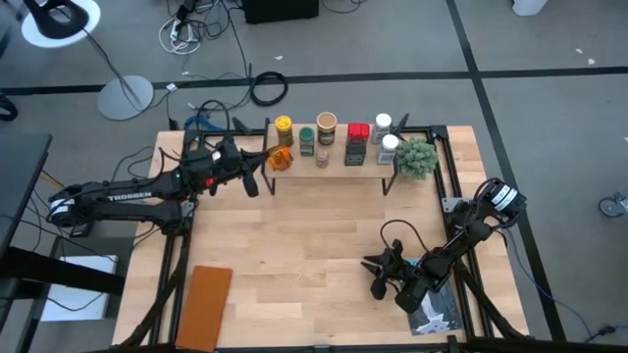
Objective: Shelf spices
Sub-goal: Put the brown seasoning bag on the shelf
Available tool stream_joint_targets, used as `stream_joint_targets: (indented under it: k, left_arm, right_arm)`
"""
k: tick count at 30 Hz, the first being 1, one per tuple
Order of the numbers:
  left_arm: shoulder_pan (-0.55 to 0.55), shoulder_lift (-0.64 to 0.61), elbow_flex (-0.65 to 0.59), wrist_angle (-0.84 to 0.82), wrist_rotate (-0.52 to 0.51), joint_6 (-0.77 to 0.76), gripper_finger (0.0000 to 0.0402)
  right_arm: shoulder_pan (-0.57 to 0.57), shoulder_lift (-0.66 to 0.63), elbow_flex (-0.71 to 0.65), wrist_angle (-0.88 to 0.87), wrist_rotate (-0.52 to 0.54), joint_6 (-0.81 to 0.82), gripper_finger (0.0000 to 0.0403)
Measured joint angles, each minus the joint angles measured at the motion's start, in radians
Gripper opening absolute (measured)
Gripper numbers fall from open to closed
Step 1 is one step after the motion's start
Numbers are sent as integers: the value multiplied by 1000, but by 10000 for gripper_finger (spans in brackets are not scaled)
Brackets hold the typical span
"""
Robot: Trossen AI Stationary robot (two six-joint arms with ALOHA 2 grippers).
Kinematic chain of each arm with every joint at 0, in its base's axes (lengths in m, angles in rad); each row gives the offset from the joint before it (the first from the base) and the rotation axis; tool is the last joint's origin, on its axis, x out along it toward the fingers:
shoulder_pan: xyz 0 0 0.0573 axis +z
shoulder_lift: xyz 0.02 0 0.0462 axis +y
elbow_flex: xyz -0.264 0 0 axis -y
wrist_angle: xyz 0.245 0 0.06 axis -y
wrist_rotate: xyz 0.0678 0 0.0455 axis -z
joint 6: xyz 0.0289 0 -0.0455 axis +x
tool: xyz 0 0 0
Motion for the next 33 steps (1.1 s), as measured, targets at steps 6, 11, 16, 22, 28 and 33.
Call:
stream_joint_targets:
  k: [6, 11, 16, 22, 28, 33]
  left_arm:
    - [0, 0, 0, -5, -43, 0, 0]
    - [0, 0, 0, -6, -69, -1, 0]
    - [0, 0, 0, -9, -85, -10, 0]
    - [0, 0, 0, -10, -85, -11, 0]
    - [0, 0, 68, -130, -85, -2, 0]
    - [0, 0, 84, -167, -85, 13, 0]
  right_arm:
    - [0, 0, 0, 0, 0, 0, 89]
    - [0, 0, 0, 0, -1, 0, 89]
    - [0, 0, 0, 0, -1, -1, 89]
    - [0, 0, 0, 0, -1, -1, 89]
    - [0, 0, 0, 0, -1, -1, 89]
    - [0, 0, 0, 0, -1, -1, 89]
